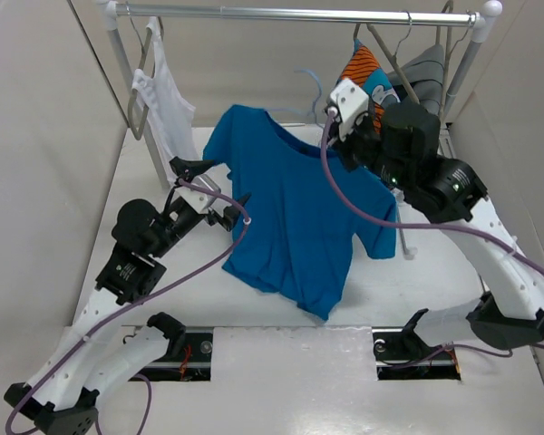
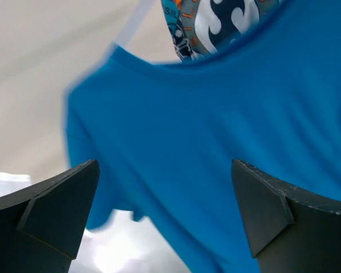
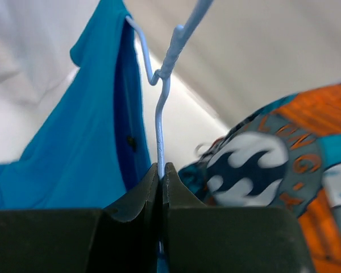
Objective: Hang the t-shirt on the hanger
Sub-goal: Hang the hanger with tshirt onto the clothesline
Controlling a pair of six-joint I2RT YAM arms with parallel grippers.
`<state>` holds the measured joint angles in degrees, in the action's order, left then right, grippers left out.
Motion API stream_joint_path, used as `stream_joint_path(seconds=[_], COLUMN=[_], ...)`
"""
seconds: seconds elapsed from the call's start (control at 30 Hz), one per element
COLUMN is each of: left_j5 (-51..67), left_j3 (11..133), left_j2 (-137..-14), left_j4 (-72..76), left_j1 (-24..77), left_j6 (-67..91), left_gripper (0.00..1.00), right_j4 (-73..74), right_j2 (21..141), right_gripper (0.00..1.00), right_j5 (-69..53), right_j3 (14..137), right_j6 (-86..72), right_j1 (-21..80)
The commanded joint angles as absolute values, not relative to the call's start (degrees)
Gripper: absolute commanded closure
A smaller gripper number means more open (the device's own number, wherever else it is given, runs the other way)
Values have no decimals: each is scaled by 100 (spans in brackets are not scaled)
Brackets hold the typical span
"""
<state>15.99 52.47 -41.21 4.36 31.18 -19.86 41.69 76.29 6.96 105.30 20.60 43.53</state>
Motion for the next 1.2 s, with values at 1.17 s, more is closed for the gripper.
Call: stream_joint_path(seconds=[1.17], left_j5=[1336], left_j3=[4518], left_j2=[-3876], left_j4=[176], left_j1=[3261], left_j6=[-1652], left_gripper=[0], right_j4=[2399], right_j2=[8218], right_gripper=[62], right_j5=[1433], right_j3=[10583], right_j6=[1969], right_j1=[2153])
